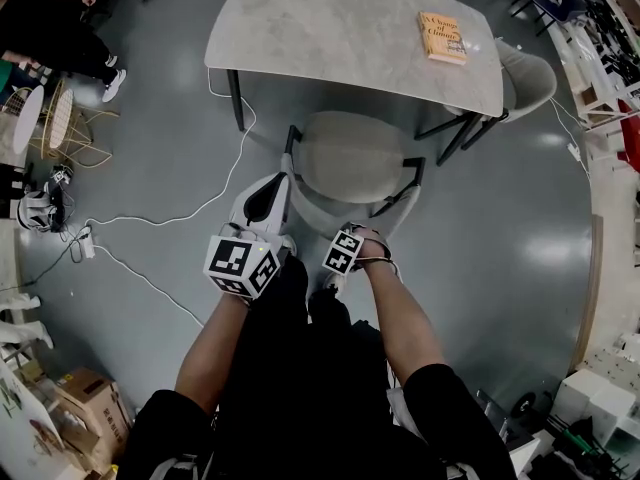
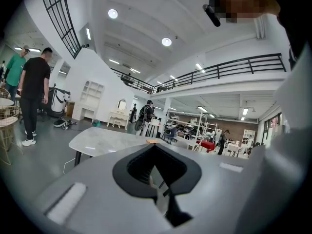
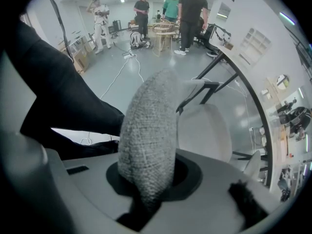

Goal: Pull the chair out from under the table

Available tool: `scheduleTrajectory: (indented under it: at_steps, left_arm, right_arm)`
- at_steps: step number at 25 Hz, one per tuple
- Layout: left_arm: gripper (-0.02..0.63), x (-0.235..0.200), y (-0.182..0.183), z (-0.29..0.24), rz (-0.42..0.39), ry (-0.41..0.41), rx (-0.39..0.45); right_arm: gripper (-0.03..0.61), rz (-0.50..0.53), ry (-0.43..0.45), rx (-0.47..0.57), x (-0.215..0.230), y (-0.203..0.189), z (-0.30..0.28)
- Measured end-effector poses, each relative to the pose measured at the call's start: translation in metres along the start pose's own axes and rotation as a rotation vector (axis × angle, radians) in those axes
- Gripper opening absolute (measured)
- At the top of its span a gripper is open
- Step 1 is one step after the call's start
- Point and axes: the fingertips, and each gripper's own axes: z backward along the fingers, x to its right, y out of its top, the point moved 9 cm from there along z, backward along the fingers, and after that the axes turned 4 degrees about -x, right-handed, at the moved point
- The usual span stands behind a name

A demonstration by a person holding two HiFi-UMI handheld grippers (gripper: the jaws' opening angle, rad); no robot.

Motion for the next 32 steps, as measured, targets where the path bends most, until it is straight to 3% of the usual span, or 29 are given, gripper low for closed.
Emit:
scheduleTrajectory:
  at_steps: [11, 32]
  left_arm:
    - [0.008, 0.012, -0.004, 0.015, 0.007, 0.042, 0.01]
    - [0.008, -0.019, 0.002, 0.022, 0.011, -0.029, -0.014]
  right_arm:
    - [0.06, -0.009, 0.008, 0.004, -0.019, -0.003, 0.002]
    - [0.06, -0.015, 0.007, -0.003, -0.02, -0.002, 0.002]
